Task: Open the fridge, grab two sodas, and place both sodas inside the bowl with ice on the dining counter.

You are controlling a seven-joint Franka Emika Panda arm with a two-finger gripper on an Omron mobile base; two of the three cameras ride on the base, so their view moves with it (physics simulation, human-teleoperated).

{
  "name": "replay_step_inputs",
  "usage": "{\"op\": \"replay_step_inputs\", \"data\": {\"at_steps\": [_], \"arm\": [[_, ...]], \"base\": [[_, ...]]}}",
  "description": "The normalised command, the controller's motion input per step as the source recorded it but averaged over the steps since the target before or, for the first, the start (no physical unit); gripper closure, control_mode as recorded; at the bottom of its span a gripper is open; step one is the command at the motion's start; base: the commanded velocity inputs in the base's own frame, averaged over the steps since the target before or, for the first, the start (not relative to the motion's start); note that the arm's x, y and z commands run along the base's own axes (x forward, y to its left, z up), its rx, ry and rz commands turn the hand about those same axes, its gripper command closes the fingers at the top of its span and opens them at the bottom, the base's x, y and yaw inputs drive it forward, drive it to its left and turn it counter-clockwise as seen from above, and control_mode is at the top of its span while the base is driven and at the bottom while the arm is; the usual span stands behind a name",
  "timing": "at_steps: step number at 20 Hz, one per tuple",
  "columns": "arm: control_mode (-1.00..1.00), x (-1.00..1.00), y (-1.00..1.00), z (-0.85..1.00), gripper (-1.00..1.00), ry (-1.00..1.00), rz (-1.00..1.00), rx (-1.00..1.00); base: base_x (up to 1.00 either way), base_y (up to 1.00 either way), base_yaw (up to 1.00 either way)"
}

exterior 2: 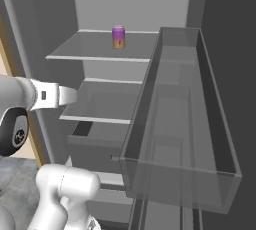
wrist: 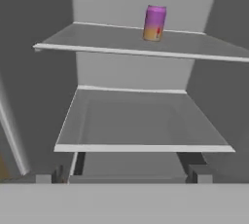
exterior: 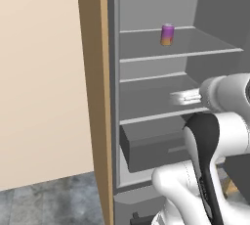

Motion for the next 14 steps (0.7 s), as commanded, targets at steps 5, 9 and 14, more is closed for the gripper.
{"op": "replay_step_inputs", "data": {"at_steps": [5,9,14], "arm": [[-1.00,0.44,-0.34,0.57,-1.00,-0.25,-0.01,0.02],[-1.00,0.26,-0.01,0.62,-1.00,-0.20,0.00,0.03],[-1.00,0.28,-0.16,0.59,-1.00,-0.11,0.00,0.01]], "base": [[0.00,0.00,0.00],[0.00,0.00,0.00],[0.00,0.00,0.00]]}}
